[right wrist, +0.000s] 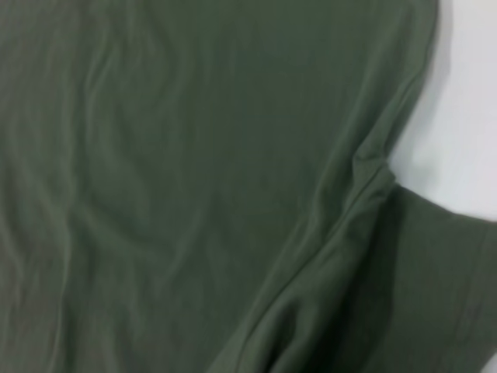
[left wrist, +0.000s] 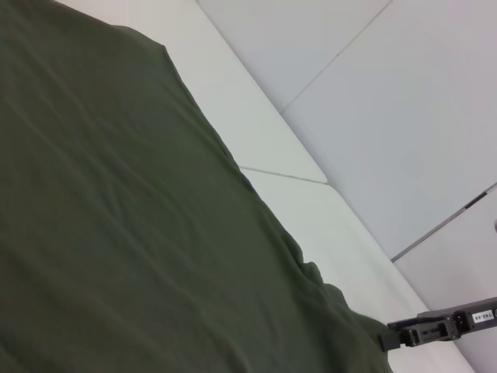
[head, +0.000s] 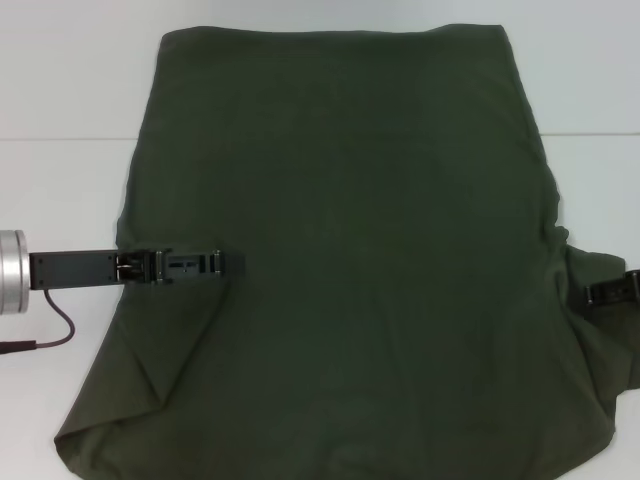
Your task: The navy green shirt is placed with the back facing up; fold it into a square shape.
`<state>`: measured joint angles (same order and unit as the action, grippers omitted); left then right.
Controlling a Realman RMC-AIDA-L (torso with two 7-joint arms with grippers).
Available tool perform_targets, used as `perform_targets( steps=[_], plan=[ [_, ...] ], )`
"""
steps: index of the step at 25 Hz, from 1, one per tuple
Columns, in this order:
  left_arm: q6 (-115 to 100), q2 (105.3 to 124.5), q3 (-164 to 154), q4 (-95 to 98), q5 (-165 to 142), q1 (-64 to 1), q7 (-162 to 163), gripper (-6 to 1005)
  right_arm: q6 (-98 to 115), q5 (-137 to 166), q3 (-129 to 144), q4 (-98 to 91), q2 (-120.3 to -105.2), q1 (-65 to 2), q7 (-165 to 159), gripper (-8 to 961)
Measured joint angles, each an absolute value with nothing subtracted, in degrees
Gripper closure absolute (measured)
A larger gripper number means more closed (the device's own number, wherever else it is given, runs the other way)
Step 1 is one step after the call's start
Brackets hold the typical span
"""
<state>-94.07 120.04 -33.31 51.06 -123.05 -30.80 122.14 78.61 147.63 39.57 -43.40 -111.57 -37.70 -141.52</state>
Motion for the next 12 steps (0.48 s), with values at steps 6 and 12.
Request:
perform_targets(
  steps=[6,12],
  plan=[
    [-94.2,119.97,-33.3,51.1,-122.7,-30.8,122.3,264,78.5,147.6,39.5,-43.6,-111.29,-37.4,-142.1,113],
    [-94.3,119.97,-33.3,51.1,-122.6,-30.9,122.7,265,78.3,147.8,39.5,-43.6,-111.27,-37.4,-142.1,314]
  ],
)
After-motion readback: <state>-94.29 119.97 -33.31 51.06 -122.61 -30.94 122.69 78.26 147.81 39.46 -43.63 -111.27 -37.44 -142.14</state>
